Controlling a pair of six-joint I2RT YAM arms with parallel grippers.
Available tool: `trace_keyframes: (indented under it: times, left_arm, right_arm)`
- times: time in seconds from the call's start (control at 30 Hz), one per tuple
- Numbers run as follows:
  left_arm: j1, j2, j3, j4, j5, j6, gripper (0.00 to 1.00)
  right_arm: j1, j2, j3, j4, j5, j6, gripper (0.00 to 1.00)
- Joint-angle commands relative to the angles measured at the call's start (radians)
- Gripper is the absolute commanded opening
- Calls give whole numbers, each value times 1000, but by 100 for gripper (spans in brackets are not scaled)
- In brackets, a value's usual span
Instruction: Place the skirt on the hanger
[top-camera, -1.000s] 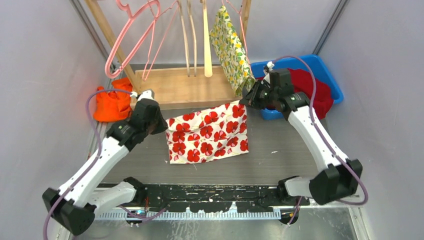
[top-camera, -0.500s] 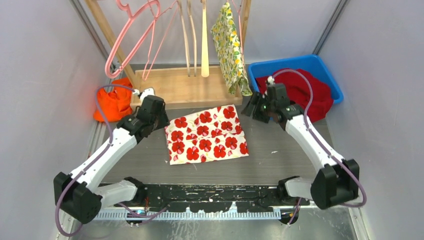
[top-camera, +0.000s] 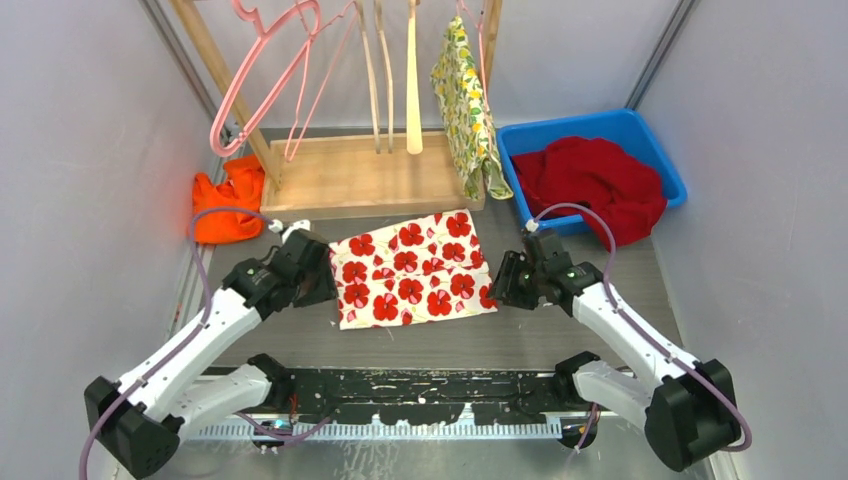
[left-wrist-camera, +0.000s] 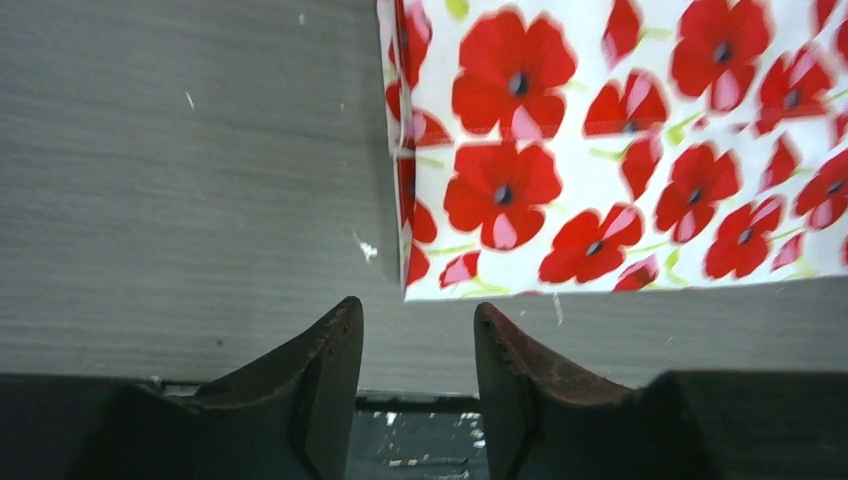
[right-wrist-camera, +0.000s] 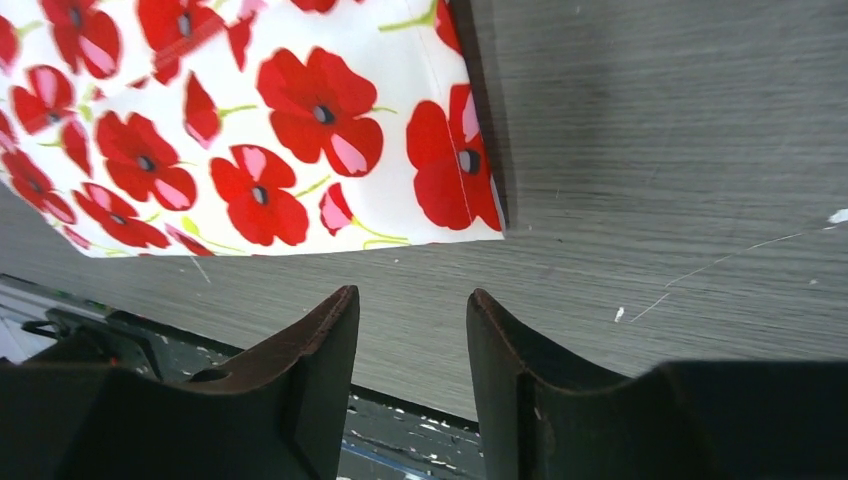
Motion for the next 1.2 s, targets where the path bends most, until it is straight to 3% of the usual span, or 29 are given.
trace_keyframes:
  times: [0.0, 0.13, 0.6, 0.93, 1.17]
  left_arm:
    - [-66, 84, -1, -95, 31, -105, 44]
    - [-113, 137, -23, -123, -4, -165, 42]
    - [-121, 206, -150, 31, -98, -258, 46]
    - [-122, 202, -208, 181, -18, -234, 45]
    - [-127, 300, -228, 216, -5, -237, 44]
  right_arm:
    - [64, 39, -38, 88, 63, 64, 49]
    - [110, 79, -61, 101, 134, 79, 49]
    - [133, 212, -10, 148, 302, 58, 53]
    - [139, 243, -2, 159, 316, 48, 53]
    - [143, 267, -1, 172, 312, 49, 53]
